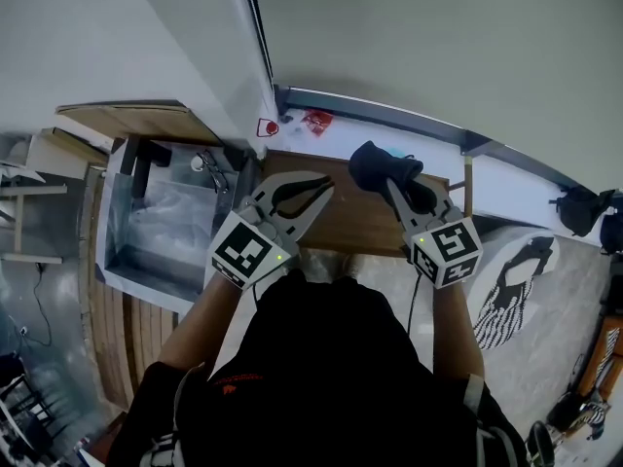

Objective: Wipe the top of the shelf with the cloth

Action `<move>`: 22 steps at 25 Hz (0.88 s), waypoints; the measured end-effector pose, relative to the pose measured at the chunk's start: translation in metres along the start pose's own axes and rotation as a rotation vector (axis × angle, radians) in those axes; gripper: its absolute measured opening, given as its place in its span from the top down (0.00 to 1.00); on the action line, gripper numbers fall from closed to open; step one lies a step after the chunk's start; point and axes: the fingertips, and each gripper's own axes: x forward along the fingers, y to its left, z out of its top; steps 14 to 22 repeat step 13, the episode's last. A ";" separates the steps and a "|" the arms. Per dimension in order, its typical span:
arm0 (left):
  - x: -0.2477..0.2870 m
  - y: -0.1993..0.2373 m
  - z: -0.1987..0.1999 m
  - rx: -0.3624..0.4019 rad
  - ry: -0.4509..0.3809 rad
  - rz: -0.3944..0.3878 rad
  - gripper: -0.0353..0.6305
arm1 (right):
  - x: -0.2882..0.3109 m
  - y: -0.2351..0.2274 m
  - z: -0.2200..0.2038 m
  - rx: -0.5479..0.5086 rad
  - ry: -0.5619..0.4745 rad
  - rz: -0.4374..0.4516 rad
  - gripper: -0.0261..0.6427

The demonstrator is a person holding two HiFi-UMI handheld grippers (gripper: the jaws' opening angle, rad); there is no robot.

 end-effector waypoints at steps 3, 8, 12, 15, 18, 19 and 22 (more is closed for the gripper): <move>-0.001 0.000 -0.001 -0.003 -0.003 0.003 0.90 | 0.000 0.001 -0.001 -0.001 0.001 0.003 0.92; -0.002 0.000 -0.001 -0.035 0.000 0.013 0.89 | 0.001 0.002 -0.002 -0.001 0.007 0.004 0.92; -0.001 0.000 -0.003 0.003 -0.014 0.001 0.89 | 0.001 0.003 -0.002 -0.002 0.007 0.007 0.92; -0.001 0.000 -0.003 0.007 -0.013 -0.001 0.89 | 0.001 0.003 -0.002 -0.003 0.006 0.008 0.92; -0.001 0.000 -0.003 0.007 -0.013 -0.001 0.89 | 0.001 0.003 -0.002 -0.003 0.006 0.008 0.92; -0.001 0.000 -0.003 0.007 -0.013 -0.001 0.89 | 0.001 0.003 -0.002 -0.003 0.006 0.008 0.92; -0.001 0.000 -0.003 0.007 -0.013 -0.001 0.89 | 0.001 0.003 -0.002 -0.003 0.006 0.008 0.92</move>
